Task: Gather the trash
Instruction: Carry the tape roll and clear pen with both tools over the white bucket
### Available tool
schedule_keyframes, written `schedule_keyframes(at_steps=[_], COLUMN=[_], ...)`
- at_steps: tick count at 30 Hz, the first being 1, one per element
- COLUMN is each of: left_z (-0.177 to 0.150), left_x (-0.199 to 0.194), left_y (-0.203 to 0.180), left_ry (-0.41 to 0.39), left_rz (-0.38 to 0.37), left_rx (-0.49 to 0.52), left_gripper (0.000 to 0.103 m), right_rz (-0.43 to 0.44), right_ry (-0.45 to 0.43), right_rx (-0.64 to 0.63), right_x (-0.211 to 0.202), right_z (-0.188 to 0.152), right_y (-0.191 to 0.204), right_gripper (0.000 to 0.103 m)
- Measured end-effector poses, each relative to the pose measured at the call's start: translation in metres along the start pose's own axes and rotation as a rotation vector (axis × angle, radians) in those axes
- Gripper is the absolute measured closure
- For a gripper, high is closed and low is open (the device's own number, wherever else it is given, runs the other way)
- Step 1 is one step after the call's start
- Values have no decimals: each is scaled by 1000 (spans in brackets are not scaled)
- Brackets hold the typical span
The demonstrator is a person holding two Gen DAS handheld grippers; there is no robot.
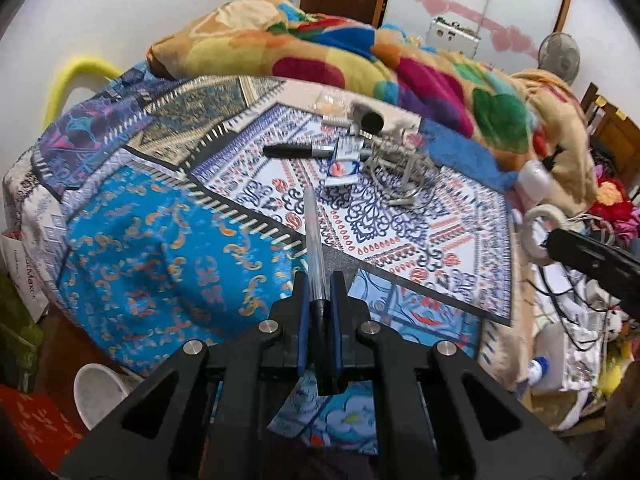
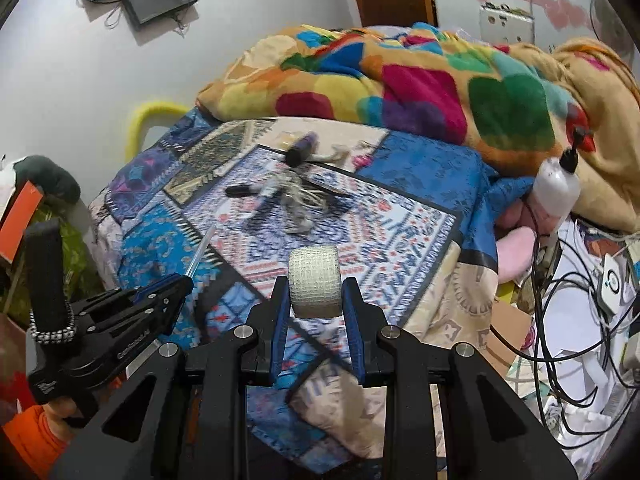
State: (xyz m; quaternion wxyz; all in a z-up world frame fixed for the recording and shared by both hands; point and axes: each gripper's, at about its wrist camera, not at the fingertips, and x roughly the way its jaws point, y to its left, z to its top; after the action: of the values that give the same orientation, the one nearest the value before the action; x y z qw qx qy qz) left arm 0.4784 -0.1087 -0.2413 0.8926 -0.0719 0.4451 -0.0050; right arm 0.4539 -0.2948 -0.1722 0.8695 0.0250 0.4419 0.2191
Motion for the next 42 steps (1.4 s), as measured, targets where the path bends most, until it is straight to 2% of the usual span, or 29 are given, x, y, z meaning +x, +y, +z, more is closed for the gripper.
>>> schedule_keyframes(at_steps=[6, 12, 24, 33, 42], left_z=[2, -6, -46, -89, -144], left_x=[-58, -117, -207, -225, -194], left_y=[14, 45, 142, 225, 314], left_ry=[-73, -141, -224, -217, -95], left_rz=[-3, 12, 116, 235, 286], left_rx=[19, 0, -96, -170, -311], left_gripper=[94, 94, 94, 94, 94], right_rz=[9, 41, 144, 235, 269], right_ry=[-38, -81, -102, -29, 112], right_rx=[-67, -129, -281, -418, -508], right_x=[-26, -50, -60, -21, 43], right_z=[4, 6, -3, -24, -58], right_y=[43, 97, 207, 302, 377], right_gripper=[79, 79, 79, 79, 79])
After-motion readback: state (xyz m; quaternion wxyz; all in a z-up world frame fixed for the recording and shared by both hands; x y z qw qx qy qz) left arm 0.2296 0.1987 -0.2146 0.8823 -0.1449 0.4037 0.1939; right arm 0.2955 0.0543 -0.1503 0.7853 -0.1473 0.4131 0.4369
